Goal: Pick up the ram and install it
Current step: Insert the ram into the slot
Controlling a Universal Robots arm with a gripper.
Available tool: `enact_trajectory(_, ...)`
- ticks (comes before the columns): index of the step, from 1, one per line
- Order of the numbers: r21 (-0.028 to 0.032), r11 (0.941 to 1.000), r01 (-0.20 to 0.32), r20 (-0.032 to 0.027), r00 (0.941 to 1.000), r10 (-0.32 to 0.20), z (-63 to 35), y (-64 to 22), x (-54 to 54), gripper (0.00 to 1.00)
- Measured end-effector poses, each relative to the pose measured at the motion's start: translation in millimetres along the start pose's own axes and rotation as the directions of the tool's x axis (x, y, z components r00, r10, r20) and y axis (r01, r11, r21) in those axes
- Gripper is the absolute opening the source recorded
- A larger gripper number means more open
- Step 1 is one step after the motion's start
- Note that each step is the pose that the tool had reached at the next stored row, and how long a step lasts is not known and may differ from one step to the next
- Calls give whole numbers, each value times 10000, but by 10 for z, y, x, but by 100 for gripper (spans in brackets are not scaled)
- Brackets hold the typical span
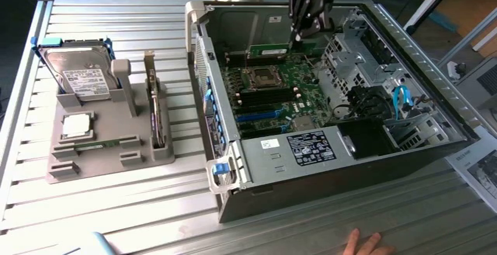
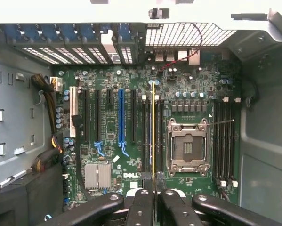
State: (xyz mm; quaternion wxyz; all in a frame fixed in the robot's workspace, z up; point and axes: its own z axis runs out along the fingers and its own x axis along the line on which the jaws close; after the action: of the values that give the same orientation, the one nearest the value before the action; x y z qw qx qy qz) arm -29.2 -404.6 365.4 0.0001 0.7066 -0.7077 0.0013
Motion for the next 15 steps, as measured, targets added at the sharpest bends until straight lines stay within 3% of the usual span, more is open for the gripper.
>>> enact_trajectory(15, 5, 10000, 0, 0, 10000, 0, 6, 0, 0, 12)
